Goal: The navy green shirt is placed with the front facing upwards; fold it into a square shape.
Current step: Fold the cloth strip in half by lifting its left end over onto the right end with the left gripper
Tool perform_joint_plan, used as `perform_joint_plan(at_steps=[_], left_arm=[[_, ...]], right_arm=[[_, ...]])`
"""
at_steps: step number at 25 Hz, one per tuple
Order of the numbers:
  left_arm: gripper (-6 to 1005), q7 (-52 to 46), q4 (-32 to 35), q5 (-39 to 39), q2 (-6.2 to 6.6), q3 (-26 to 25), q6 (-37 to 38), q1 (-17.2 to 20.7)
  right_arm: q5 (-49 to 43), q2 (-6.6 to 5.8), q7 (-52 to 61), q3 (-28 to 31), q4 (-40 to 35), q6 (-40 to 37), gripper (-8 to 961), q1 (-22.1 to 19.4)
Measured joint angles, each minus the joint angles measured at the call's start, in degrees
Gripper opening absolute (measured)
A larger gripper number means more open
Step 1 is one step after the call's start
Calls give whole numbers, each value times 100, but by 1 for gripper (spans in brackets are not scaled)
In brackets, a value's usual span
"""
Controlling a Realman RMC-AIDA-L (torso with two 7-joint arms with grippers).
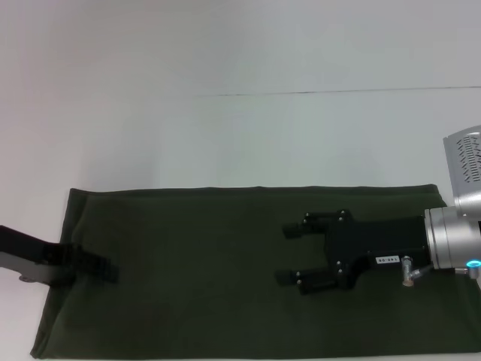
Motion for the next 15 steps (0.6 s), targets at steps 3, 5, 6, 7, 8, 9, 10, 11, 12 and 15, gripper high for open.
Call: perform_joint_plan(at_steps=[3,5,6,7,8,9,10,11,12,15], left_arm=[[709,3,-1,-2,-3,1,16,-10],[709,-6,7,-4,-3,1,30,-16],[708,-12,19,-4,0,1,37,-17],[707,-18,36,-3,10,1,41,-18],[706,-27,63,8,20,1,44,-18],[705,-39,99,30,34,1,45,-19],[704,-53,153,67,46,6,45,-17],[704,-64,228,108,50,6,45,-7],[704,-79,307,141,54,4,45,5],[705,-199,642,278,87,-12,46,46]], right_arm=[[0,0,0,2,-3,0,856,0],[0,0,0,5,-4,0,856,0],[0,0,0,7,-4,0,856,0],[0,0,0,7,-4,0,856,0],[0,0,0,8,-4,0,856,0],[0,0,0,9,-4,0,856,0],[0,0,0,11,-4,0,856,0],[0,0,0,13,-4,0,856,0],[0,0,0,15,-4,0,856,0],[0,0,0,16,-4,0,856,0]])
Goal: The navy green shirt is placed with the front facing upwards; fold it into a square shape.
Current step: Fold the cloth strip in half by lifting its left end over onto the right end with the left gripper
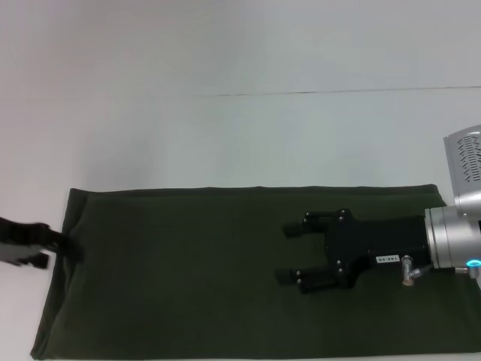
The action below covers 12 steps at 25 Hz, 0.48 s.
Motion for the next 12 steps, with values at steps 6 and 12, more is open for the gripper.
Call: perform_joint_plan(at_steps=[6,12], left_arm=[[707,-148,695,-133,98,-300,536,57],[707,-29,346,-788,99,-468,1180,0]], right_arm=[[0,0,6,17,-15,0,856,0],[0,0,171,-2,-151,0,856,-22]])
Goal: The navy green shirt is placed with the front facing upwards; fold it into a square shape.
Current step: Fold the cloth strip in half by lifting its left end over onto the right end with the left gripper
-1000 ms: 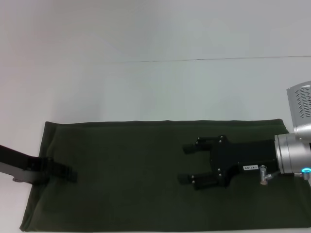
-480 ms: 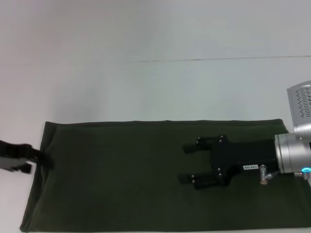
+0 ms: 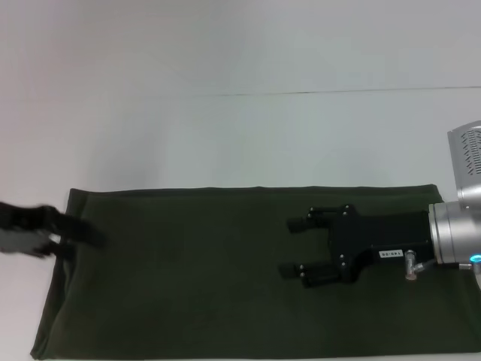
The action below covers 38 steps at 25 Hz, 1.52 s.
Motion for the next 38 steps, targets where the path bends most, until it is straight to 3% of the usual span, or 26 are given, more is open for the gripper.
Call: perform_joint_plan(at_steps=[2,9,28,33,38], left_arm=[[706,142,-527,-11,-34,80,-202,-23],[707,214,-1044,64,-69,517,-856,3],[706,138,-993,352,-92,684,-1409,9],[708,42,-755,352,-58,608,-1357,5],[707,9,-623,373,58,341,-1209,22]], right_arm=[[0,0,5,0,-9,0,856,-6],[0,0,5,-8,-15,0,856,-6],[0,0,5,4,-15,0,857,21],[0,0,4,6,-15,0,857,30],[0,0,5,14,-15,0,857,31]])
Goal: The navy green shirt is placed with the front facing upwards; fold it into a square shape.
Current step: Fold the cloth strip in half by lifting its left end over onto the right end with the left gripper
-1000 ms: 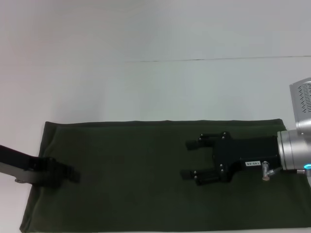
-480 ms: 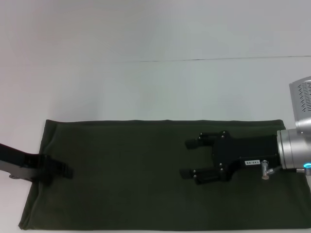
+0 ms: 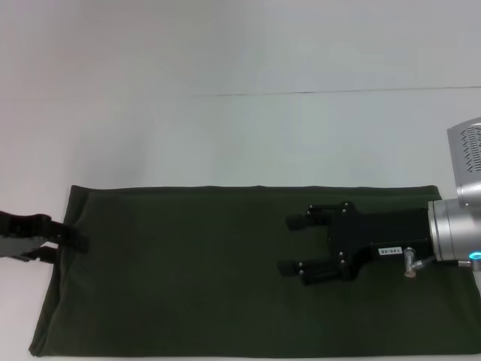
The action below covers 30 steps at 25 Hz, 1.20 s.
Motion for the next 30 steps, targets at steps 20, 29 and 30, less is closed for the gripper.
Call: perform_joint_plan(at_steps=[20,29,30], left_arm=[[707,54,-43,427,-14,19,-60,81],[708,52,-190,432,-7,-36,-60,74],[709,54,-197,413,-5,-36,-57,70]], right_arm=[[0,9,41,-28,-42,0,857,-2],[0,9,43,-28,-53,0,856,9],[0,9,44,-28,-54,0,856,9]])
